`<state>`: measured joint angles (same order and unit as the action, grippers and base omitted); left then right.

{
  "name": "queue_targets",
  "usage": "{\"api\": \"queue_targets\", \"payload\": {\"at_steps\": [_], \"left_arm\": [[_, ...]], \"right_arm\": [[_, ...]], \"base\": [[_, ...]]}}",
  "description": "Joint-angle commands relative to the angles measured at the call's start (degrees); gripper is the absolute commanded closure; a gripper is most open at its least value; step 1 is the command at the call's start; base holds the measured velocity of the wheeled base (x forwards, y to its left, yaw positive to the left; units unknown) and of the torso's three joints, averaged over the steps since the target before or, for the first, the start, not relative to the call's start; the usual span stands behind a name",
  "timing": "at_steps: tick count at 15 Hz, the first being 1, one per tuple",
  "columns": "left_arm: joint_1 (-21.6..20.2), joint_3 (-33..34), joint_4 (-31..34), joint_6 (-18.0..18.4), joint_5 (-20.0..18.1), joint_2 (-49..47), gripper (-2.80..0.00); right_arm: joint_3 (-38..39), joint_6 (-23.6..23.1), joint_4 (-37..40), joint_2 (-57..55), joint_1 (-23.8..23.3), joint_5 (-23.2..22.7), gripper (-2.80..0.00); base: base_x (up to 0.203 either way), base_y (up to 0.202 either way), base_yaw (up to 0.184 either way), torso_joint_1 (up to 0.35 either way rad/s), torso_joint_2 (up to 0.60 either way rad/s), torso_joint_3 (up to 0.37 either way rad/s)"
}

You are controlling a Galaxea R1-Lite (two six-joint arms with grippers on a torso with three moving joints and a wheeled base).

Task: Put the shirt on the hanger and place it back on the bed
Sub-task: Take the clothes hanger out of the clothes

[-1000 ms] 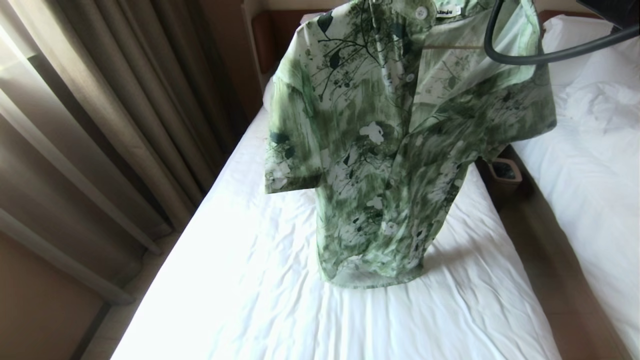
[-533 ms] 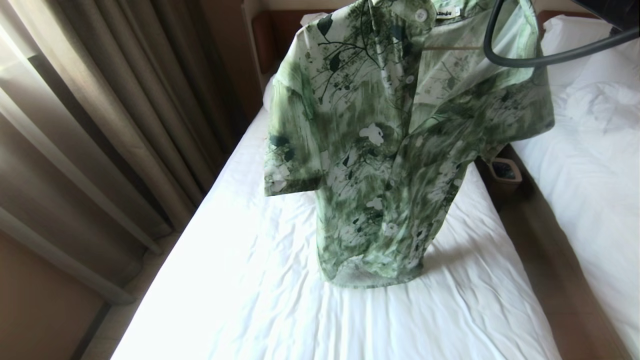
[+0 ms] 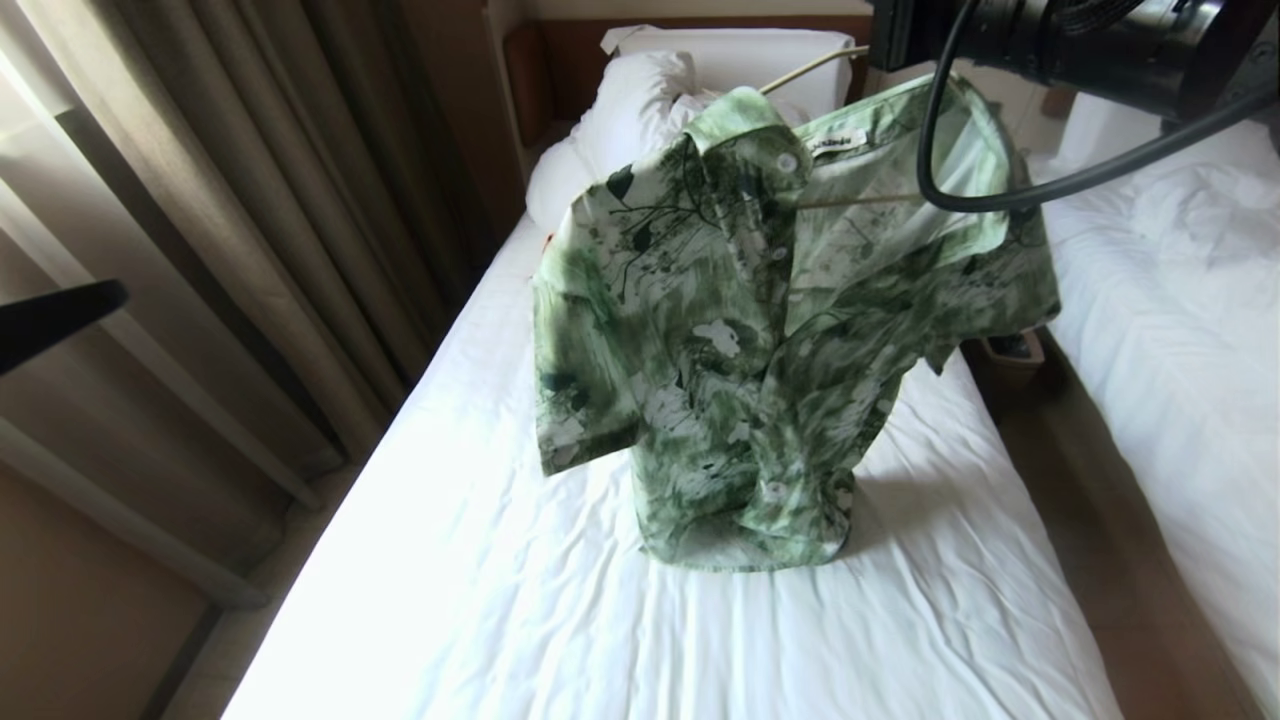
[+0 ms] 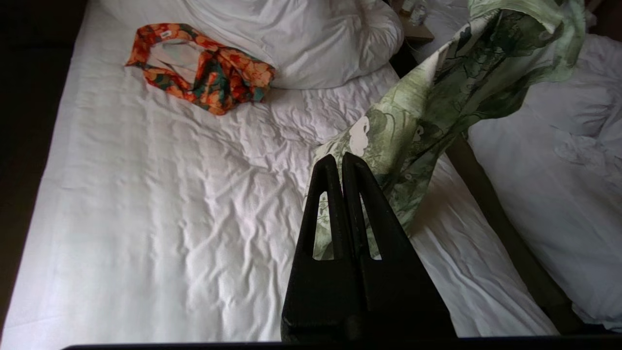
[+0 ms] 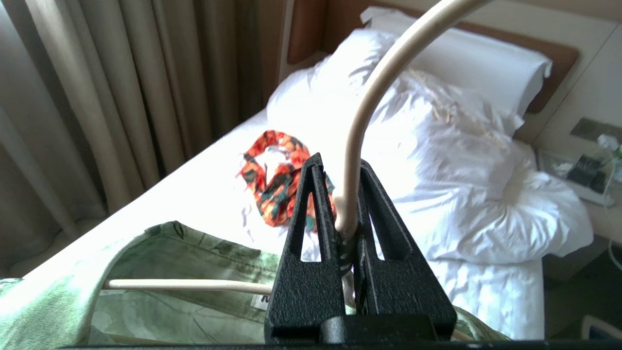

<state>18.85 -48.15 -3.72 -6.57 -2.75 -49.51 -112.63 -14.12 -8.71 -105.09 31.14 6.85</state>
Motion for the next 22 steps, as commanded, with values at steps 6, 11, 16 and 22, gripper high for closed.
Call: {"api": "queue_targets", "payload": {"at_steps": [6, 11, 16, 22], "left_arm": [[25.54, -10.03, -3.46, -0.79, 8.84, -25.33, 0.0], [33.31, -17.74, -3.88, -1.2, 11.56, -31.79, -2.8], [33.96, -19.72, -8.52, -10.05, 12.9, -38.1, -2.8], [29.54, -23.24, -12.75, -13.38, 12.01, -43.61, -2.8]], "right_arm": [[-0.05, 0.54, -0.17, -5.75, 2.28, 3.65, 0.0], [-0.05, 0.08, -3.21, -9.05, 2.28, 4.31, 0.0], [0.2, 0.93, -4.83, -9.49, 2.03, 5.63, 0.0], [0.9, 4.19, -4.04, -6.87, 1.74, 5.23, 0.0]], "base": [[0.0, 0.0, 0.0, 0.0, 0.0, 0.0], [0.0, 0.0, 0.0, 0.0, 0.0, 0.0], [0.0, 0.0, 0.0, 0.0, 0.0, 0.0], [0.0, 0.0, 0.0, 0.0, 0.0, 0.0]]}}
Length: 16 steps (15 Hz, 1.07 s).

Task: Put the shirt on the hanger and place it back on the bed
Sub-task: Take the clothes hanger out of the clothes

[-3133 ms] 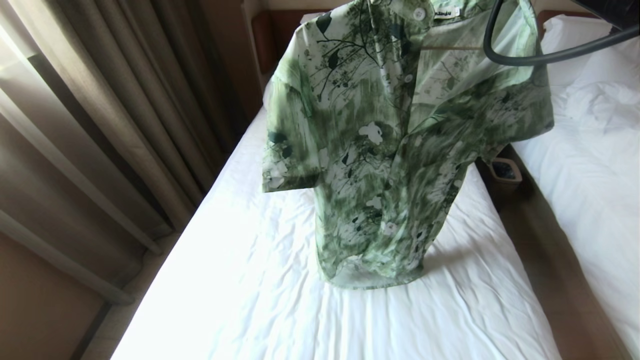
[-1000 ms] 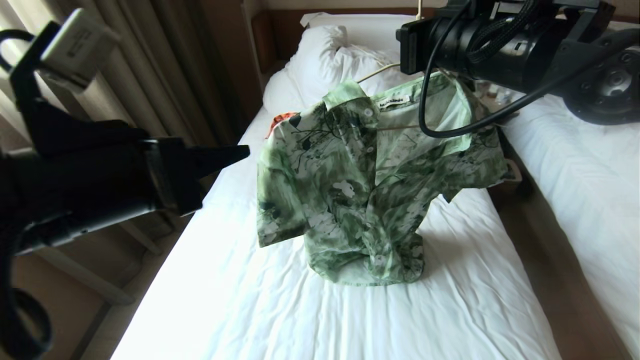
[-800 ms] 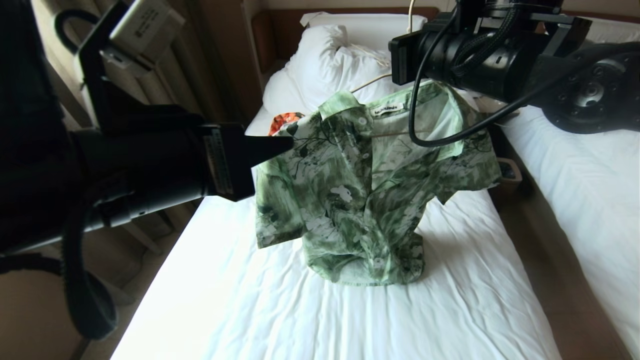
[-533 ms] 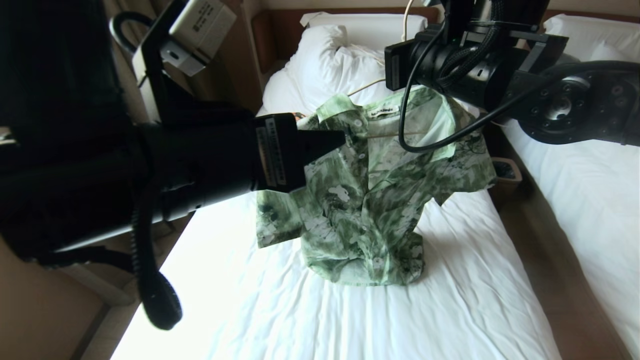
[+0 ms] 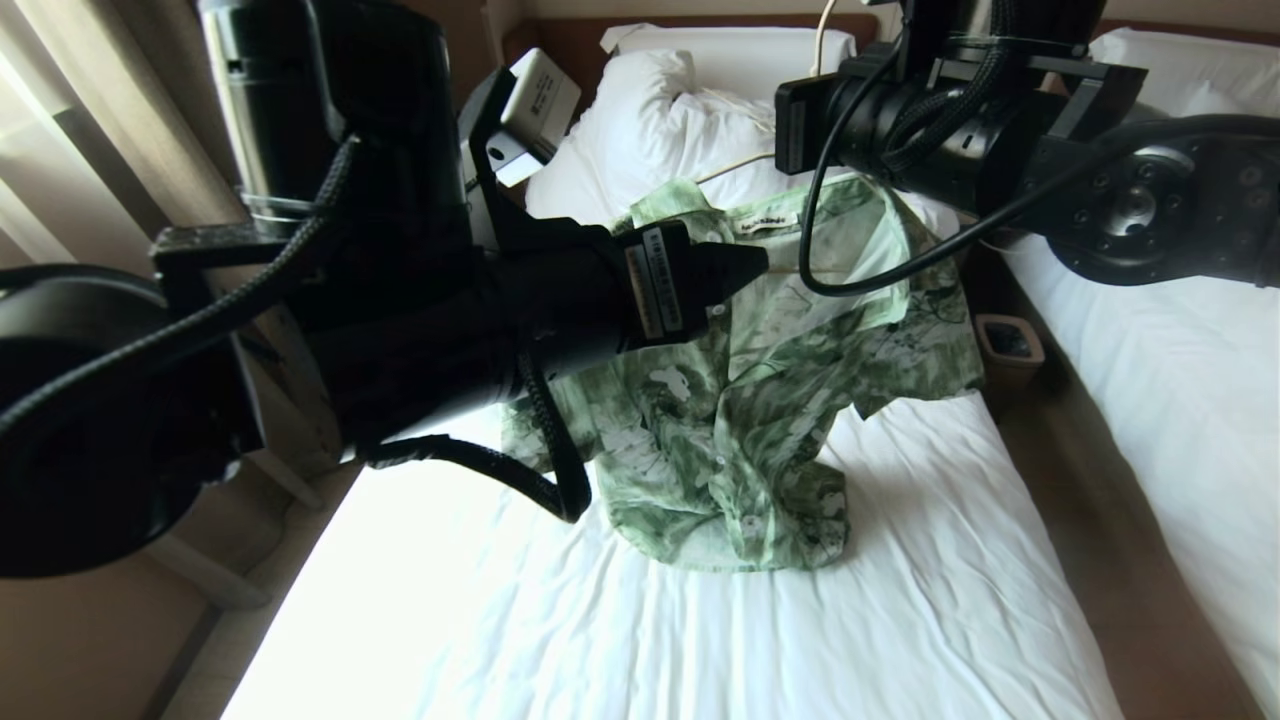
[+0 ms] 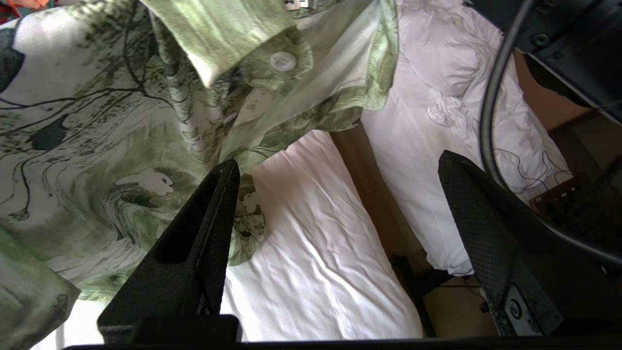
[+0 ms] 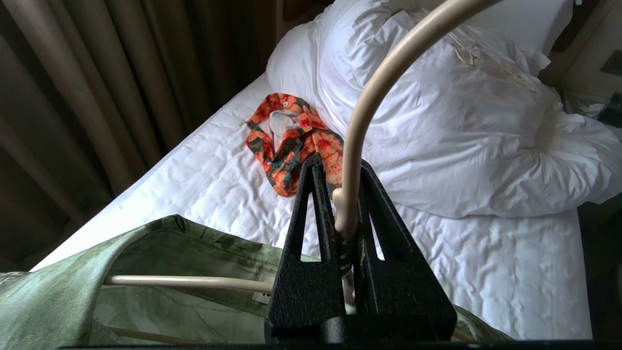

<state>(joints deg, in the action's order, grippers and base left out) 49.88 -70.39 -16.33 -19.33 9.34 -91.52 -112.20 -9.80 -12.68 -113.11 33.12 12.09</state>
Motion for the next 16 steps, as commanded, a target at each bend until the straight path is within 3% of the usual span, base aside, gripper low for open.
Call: {"api": "queue_targets", "payload": {"at_steps": [1, 9, 16], "left_arm": [[-3.04, -2.53, -0.08, -1.6, -1.64, -1.62, -2.8], [-8.87, -6.16, -0.1, -2.64, -2.92, -1.12, -2.8], [-8.75, -7.71, 0.16, -2.2, -2.74, -1.29, -2.8]], "right_arm": [[0.91, -0.13, -0.07, 1.4, -0.34, -0.05, 0.0], [4.85, -0.33, -0.15, 4.59, -0.34, -0.14, 0.0], [6.12, -0.66, -0.33, 5.36, -0.34, -0.14, 0.0]], "base": [[0.0, 0.0, 0.0, 0.0, 0.0, 0.0], [0.0, 0.0, 0.0, 0.0, 0.0, 0.0], [0.0, 0.0, 0.0, 0.0, 0.0, 0.0]]}}
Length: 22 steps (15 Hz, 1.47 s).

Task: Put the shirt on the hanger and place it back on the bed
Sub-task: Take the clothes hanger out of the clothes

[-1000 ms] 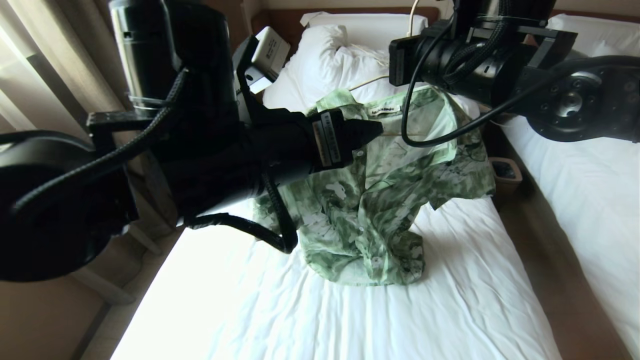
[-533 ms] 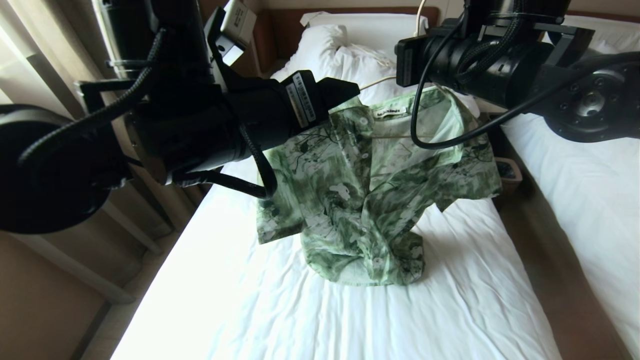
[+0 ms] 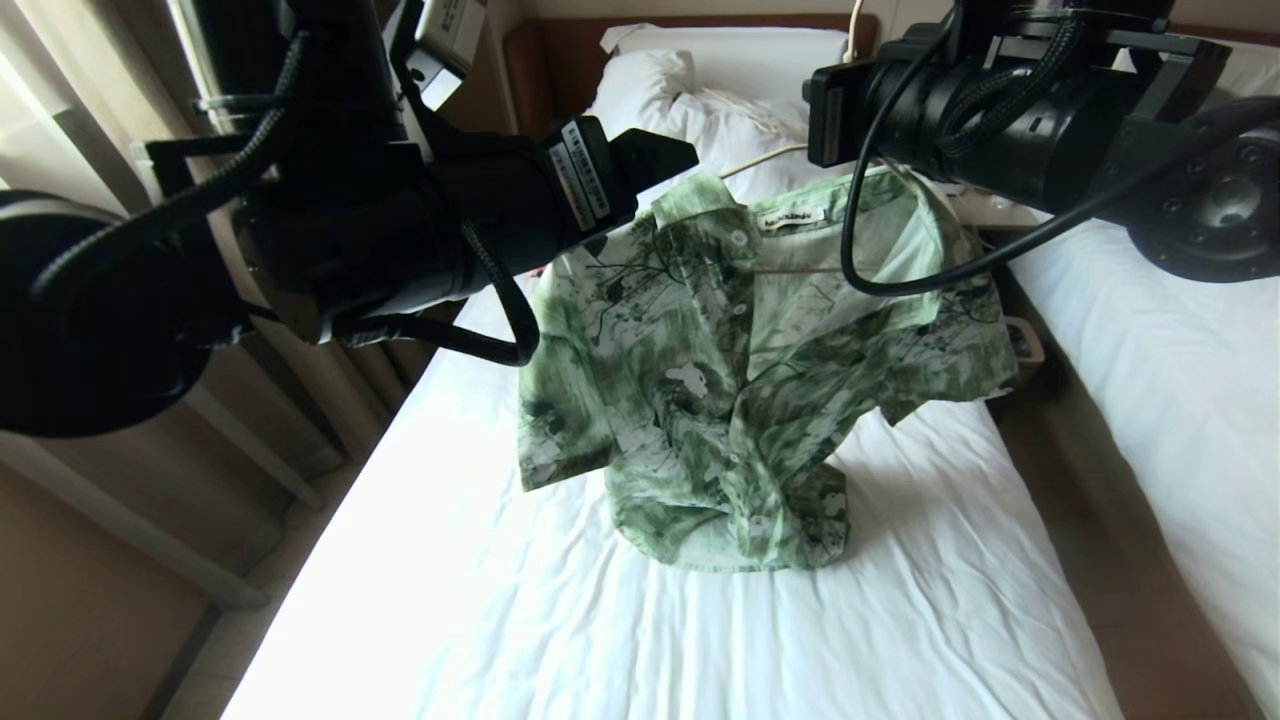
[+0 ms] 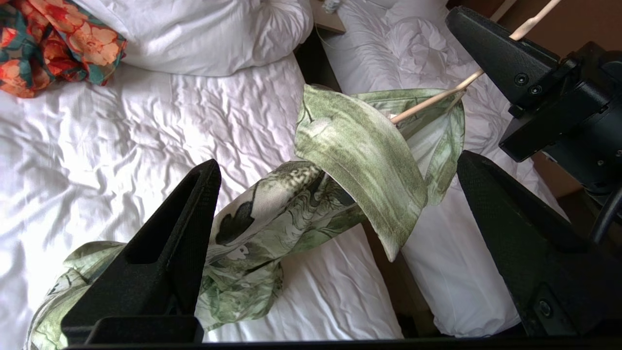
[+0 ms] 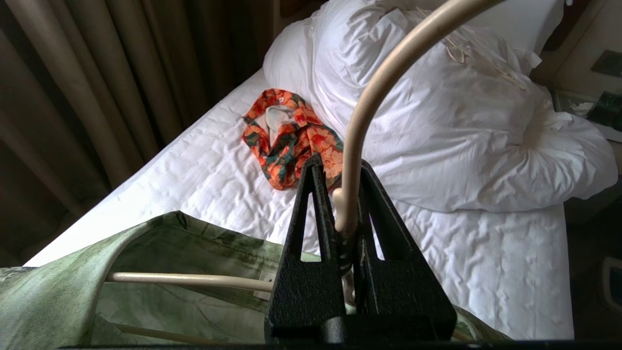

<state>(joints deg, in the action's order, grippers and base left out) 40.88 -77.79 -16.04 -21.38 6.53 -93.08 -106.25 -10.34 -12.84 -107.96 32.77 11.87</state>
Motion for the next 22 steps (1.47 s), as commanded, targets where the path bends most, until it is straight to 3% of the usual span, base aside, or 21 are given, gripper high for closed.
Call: {"api": "queue_targets", "payload": {"at_steps": [1, 11, 18, 19, 22], "left_arm": [[0.44, -0.35, -0.12, -0.1, -0.02, 0.21, -2.8], [4.04, -1.14, 0.13, -0.48, -2.75, -0.48, -2.8], [5.09, -1.23, -0.22, -0.42, -2.65, -1.58, -2.8], [5.09, -1.23, -0.13, -0.33, -2.66, -1.5, 0.0], [5.09, -1.23, -0.22, -0.33, -2.66, -1.5, 0.0]], "right_arm": [[0.26, -0.21, -0.16, 0.21, 0.09, 0.08, 0.0], [0.17, -0.3, -0.43, -0.06, 0.33, 0.08, 0.0], [0.26, -0.3, -0.43, -0.06, 0.6, 0.08, 0.0], [0.26, -0.3, -0.43, -0.06, 0.72, 0.08, 0.0], [0.34, -0.3, -0.43, -0.15, 0.69, 0.08, 0.0]], "base": [[0.0, 0.0, 0.0, 0.0, 0.0, 0.0], [0.0, 0.0, 0.0, 0.0, 0.0, 0.0], [0.0, 0.0, 0.0, 0.0, 0.0, 0.0], [0.0, 0.0, 0.0, 0.0, 0.0, 0.0], [0.0, 0.0, 0.0, 0.0, 0.0, 0.0]]}}
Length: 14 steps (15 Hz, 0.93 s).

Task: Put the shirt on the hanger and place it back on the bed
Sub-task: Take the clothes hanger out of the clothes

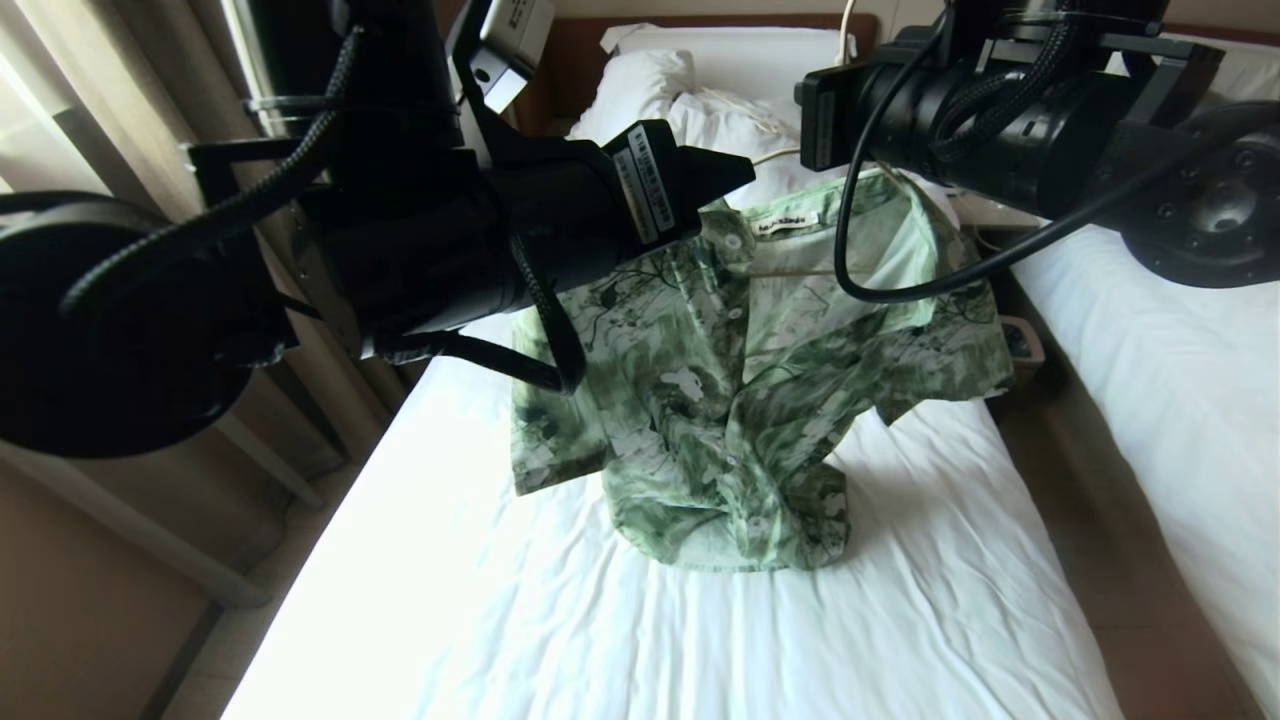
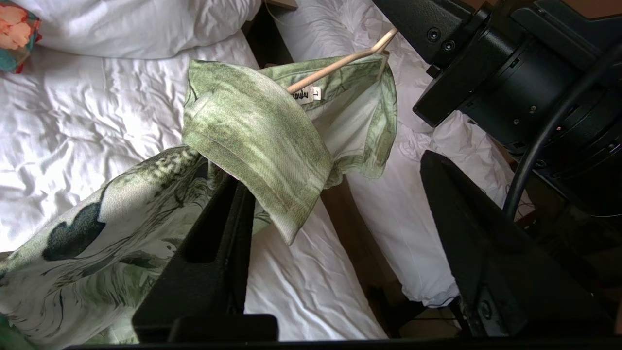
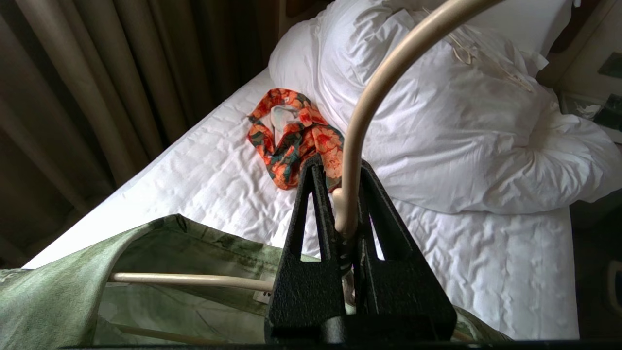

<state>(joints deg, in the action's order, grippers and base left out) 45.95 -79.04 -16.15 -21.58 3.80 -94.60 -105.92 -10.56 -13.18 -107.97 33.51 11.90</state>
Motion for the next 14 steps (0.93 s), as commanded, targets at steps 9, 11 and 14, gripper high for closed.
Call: {"api": "queue_targets", "payload": {"at_steps": [9, 11, 14], "left_arm": [[-0.64, 1.03, -0.01, 0.13, 0.49, 0.52, 0.0], [-2.4, 2.47, 0.26, 0.24, 0.47, 3.03, 0.0], [-7.19, 6.62, 0.41, 1.08, 0.25, 7.31, 0.0]], "right_arm": [[0.19, -0.08, -0.09, 0.02, 0.12, 0.23, 0.0], [0.19, -0.08, -0.09, -0.2, -1.17, 0.23, 0.0], [0.04, -0.08, -0.18, -0.84, -2.93, 0.06, 0.0]], "base": [[0.0, 0.0, 0.0, 0.0, 0.0, 0.0], [0.0, 0.0, 0.0, 0.0, 0.0, 0.0], [0.0, 0.0, 0.0, 0.0, 0.0, 0.0]]}}
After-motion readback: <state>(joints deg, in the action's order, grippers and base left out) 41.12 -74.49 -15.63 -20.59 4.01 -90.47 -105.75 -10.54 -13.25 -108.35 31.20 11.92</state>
